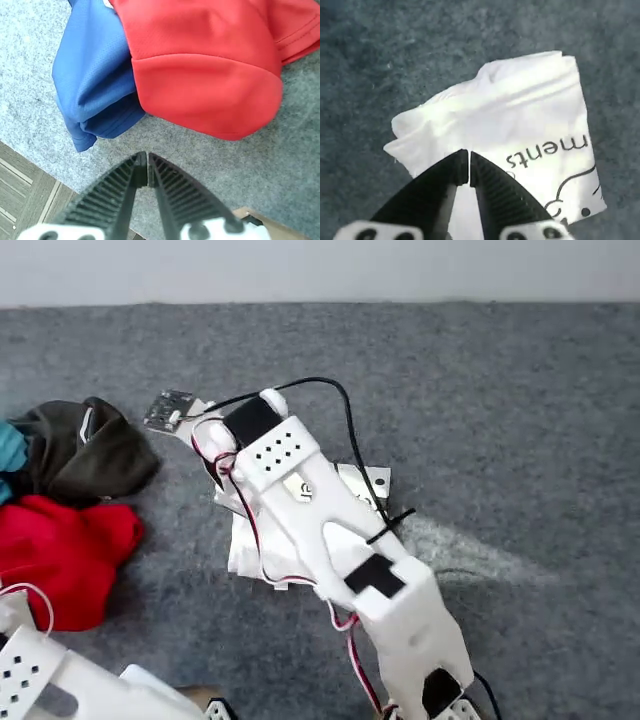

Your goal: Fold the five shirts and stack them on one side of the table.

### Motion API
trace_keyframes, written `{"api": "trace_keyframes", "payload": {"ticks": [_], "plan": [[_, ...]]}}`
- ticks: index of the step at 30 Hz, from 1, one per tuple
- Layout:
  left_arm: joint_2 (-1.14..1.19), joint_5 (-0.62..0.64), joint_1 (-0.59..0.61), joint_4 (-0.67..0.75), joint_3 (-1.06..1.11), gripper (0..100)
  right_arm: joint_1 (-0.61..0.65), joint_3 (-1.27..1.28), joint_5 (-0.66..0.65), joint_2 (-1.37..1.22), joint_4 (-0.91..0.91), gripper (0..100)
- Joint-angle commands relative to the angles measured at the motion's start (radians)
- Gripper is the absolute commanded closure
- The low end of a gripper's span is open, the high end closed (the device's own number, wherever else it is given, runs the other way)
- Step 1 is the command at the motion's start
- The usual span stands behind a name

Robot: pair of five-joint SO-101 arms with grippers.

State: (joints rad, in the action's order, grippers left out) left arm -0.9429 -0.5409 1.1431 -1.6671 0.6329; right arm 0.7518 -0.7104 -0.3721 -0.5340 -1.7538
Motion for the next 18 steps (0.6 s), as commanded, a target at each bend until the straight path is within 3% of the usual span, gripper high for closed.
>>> {"api": "trace_keyframes", "payload": {"ticks": [1, 8, 16, 18], "plan": [[-0.014, -0.006, -0.005, 0.014, -0.002, 98, -0.070, 0.180, 0.098, 0.199, -0.047, 98.3], [-0.014, -0.006, -0.005, 0.009, -0.002, 98, -0.219, 0.477, 0.356, 0.386, -0.042, 96.0], [-0.014, -0.006, -0.005, 0.014, -0.002, 98, -0.282, 0.621, 0.689, 0.392, -0.015, 60.8], [-0.014, -0.006, -0.005, 0.014, -0.002, 98, -0.282, 0.631, 0.735, 0.378, 0.019, 56.0]]}}
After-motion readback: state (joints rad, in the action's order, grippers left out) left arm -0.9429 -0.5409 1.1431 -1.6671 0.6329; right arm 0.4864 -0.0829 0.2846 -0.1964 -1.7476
